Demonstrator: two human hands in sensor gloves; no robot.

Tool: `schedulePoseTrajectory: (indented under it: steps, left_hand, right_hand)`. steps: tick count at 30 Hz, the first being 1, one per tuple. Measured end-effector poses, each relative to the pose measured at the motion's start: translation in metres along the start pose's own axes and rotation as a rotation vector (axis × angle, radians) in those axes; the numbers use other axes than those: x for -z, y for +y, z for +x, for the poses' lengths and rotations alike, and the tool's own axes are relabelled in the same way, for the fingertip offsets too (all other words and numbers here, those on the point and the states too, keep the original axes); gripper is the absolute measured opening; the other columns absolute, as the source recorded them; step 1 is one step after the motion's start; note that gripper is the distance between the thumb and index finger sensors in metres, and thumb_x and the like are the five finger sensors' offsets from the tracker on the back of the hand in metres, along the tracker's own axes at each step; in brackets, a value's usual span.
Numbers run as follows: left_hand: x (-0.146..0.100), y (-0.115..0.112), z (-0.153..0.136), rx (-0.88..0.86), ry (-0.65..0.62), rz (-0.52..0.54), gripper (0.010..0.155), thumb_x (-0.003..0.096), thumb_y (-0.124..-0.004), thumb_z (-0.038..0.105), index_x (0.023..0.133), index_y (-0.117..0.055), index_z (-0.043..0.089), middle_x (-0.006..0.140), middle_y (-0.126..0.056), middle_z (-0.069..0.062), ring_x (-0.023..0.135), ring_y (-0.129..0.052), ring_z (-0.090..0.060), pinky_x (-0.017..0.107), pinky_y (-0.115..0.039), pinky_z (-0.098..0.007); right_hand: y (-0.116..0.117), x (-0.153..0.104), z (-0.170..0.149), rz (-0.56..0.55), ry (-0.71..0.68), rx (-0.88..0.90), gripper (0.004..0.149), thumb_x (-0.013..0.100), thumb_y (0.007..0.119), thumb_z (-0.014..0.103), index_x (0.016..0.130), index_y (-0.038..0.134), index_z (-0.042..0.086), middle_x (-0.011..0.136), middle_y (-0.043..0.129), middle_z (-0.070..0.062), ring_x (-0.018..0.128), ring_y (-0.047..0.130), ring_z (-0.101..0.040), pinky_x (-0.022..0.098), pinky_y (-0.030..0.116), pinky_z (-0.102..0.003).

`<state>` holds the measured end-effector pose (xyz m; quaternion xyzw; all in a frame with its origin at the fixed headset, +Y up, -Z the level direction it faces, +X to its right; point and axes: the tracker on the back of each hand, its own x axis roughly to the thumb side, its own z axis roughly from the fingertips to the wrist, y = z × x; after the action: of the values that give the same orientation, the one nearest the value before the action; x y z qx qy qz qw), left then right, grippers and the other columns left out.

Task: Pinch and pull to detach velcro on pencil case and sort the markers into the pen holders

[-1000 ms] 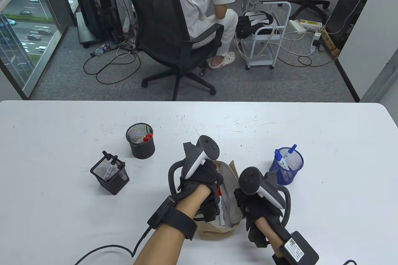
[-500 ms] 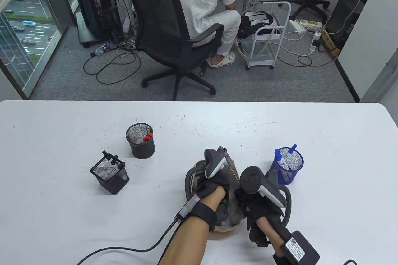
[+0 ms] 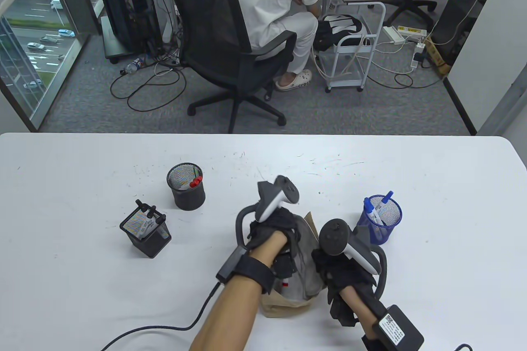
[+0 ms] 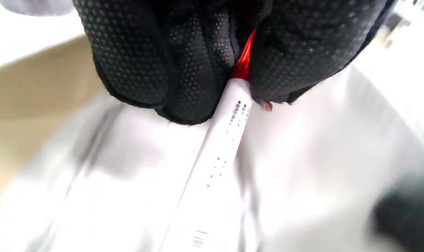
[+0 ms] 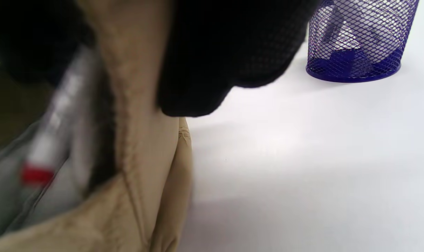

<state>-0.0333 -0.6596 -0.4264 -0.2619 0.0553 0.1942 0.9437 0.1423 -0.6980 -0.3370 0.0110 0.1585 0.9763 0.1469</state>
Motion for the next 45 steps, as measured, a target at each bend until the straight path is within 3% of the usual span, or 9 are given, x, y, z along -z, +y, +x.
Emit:
schedulePoseTrajectory:
  steps: [3, 7, 10, 13, 18, 22, 31, 40, 45]
  left_hand:
    - [-0.020, 0.076, -0.027, -0.134, -0.032, 0.200, 0.053, 0.0394, -0.103, 0.041, 0.089, -0.092, 0.028, 0.081, -0.104, -0.002, 0.059, -0.112, -0.023, 0.040, -0.099, -0.035]
    - [-0.034, 0.141, -0.068, -0.133, 0.060, 0.476, 0.050, 0.0390, -0.104, 0.040, 0.086, -0.095, 0.027, 0.078, -0.108, -0.002, 0.056, -0.116, -0.020, 0.036, -0.102, -0.031]
    - [-0.034, 0.163, -0.099, -0.081, 0.163, 0.648, 0.050, 0.0398, -0.102, 0.041, 0.086, -0.096, 0.025, 0.076, -0.109, -0.003, 0.054, -0.117, -0.019, 0.035, -0.104, -0.030]
    - [-0.026, 0.166, -0.120, -0.069, 0.228, 0.723, 0.049, 0.0402, -0.101, 0.042, 0.086, -0.096, 0.025, 0.076, -0.110, -0.002, 0.054, -0.117, -0.019, 0.035, -0.104, -0.029]
    - [-0.001, 0.158, -0.145, -0.026, 0.280, 0.738, 0.051, 0.0414, -0.099, 0.043, 0.088, -0.094, 0.025, 0.078, -0.109, -0.002, 0.057, -0.117, -0.018, 0.037, -0.103, -0.029]
    - [0.010, 0.150, -0.153, -0.064, 0.246, 0.700, 0.055, 0.0412, -0.099, 0.043, 0.091, -0.092, 0.021, 0.080, -0.107, -0.005, 0.059, -0.116, -0.021, 0.038, -0.103, -0.031]
    - [-0.032, 0.127, -0.135, 0.080, 0.085, 0.695, 0.058, 0.0419, -0.097, 0.045, 0.094, -0.090, 0.021, 0.084, -0.105, -0.006, 0.065, -0.113, -0.024, 0.042, -0.101, -0.034]
    - [-0.095, 0.041, -0.116, 0.332, -0.198, 0.646, 0.075, 0.0495, -0.072, 0.059, 0.112, -0.068, 0.017, 0.110, -0.080, -0.013, 0.095, -0.087, -0.036, 0.063, -0.080, -0.049]
    - [-0.100, -0.021, -0.130, 0.479, -0.203, 0.549, 0.087, 0.0502, -0.042, 0.063, 0.122, -0.037, 0.014, 0.126, -0.045, -0.016, 0.112, -0.051, -0.041, 0.075, -0.055, -0.057]
  right_hand:
    - [0.000, 0.001, -0.001, 0.004, 0.002, 0.005, 0.053, 0.048, 0.088, 0.030, 0.088, 0.081, -0.004, 0.064, 0.105, -0.015, 0.025, 0.108, -0.017, 0.017, 0.090, -0.029]
    - [0.001, -0.001, 0.002, -0.005, 0.000, -0.011, 0.053, 0.048, 0.088, 0.030, 0.088, 0.081, -0.004, 0.064, 0.105, -0.015, 0.025, 0.108, -0.017, 0.017, 0.090, -0.029]
    - [0.002, -0.002, 0.004, -0.015, -0.001, -0.025, 0.053, 0.048, 0.088, 0.030, 0.088, 0.081, -0.003, 0.064, 0.105, -0.015, 0.024, 0.109, -0.017, 0.017, 0.090, -0.029]
    - [0.002, -0.003, 0.005, -0.017, -0.001, -0.028, 0.053, 0.048, 0.088, 0.030, 0.088, 0.081, -0.003, 0.064, 0.105, -0.015, 0.026, 0.109, -0.017, 0.017, 0.090, -0.029]
    - [0.002, -0.003, 0.005, -0.016, 0.000, -0.026, 0.053, 0.048, 0.088, 0.030, 0.088, 0.081, -0.003, 0.064, 0.105, -0.015, 0.026, 0.109, -0.017, 0.017, 0.090, -0.029]
    - [0.002, -0.003, 0.007, -0.018, 0.003, -0.043, 0.053, 0.048, 0.088, 0.031, 0.088, 0.081, -0.003, 0.064, 0.105, -0.015, 0.026, 0.109, -0.017, 0.017, 0.090, -0.029]
    - [0.000, -0.004, 0.005, 0.000, 0.006, -0.030, 0.059, 0.048, 0.087, 0.036, 0.092, 0.077, -0.003, 0.069, 0.103, -0.017, 0.031, 0.109, -0.020, 0.020, 0.090, -0.032]
    - [0.000, -0.004, 0.004, 0.013, 0.003, -0.021, 0.062, 0.048, 0.086, 0.038, 0.095, 0.074, -0.002, 0.073, 0.101, -0.018, 0.035, 0.109, -0.023, 0.023, 0.090, -0.034]
    - [0.000, -0.005, 0.004, 0.009, 0.010, -0.032, 0.062, 0.049, 0.085, 0.038, 0.095, 0.074, -0.003, 0.073, 0.101, -0.018, 0.036, 0.109, -0.024, 0.023, 0.090, -0.034]
